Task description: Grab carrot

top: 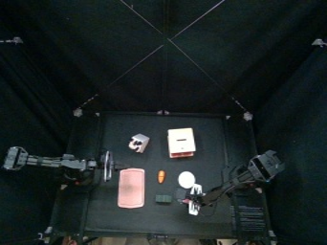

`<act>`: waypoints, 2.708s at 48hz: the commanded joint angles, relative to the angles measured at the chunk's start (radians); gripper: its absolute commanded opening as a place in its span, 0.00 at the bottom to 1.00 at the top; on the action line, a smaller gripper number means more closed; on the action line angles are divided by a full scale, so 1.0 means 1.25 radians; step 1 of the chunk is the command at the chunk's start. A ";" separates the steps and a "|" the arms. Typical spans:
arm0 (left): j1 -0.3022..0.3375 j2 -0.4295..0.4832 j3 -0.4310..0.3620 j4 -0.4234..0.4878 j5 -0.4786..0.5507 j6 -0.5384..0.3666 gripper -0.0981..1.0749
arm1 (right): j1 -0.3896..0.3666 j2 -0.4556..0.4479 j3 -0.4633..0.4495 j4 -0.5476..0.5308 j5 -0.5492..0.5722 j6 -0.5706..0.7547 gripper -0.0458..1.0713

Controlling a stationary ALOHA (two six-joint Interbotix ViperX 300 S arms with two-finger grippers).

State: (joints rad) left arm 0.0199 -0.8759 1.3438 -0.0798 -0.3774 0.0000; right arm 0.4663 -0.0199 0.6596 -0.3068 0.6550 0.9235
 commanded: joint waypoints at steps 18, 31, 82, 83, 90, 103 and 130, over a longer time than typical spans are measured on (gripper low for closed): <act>0.006 0.004 -0.011 0.001 -0.007 0.001 0.07 | -0.164 -0.027 -0.097 0.054 0.027 0.009 0.87; 0.006 0.002 -0.011 0.002 -0.007 0.001 0.07 | -0.222 -0.032 -0.102 -0.002 0.007 0.172 0.87; 0.006 0.002 -0.013 0.004 -0.007 0.001 0.07 | -0.221 0.161 -0.270 -0.349 0.088 0.828 0.87; 0.007 0.004 -0.013 0.004 -0.007 0.001 0.07 | -0.221 0.167 -0.275 -0.349 0.087 0.827 0.87; 0.006 0.002 -0.013 0.004 -0.007 -0.001 0.07 | -0.232 0.209 -0.310 -0.360 0.083 0.826 0.87; 0.006 0.002 -0.011 0.002 -0.007 -0.002 0.07 | -0.252 0.256 -0.330 -0.361 0.076 0.826 0.87; 0.006 0.002 -0.009 0.001 -0.009 -0.004 0.07 | -0.266 0.299 -0.336 -0.358 0.067 0.826 0.86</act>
State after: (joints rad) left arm 0.0245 -0.8744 1.3453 -0.0767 -0.3774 -0.0046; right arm 0.1411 0.3743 0.2608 -0.7532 0.7424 1.9574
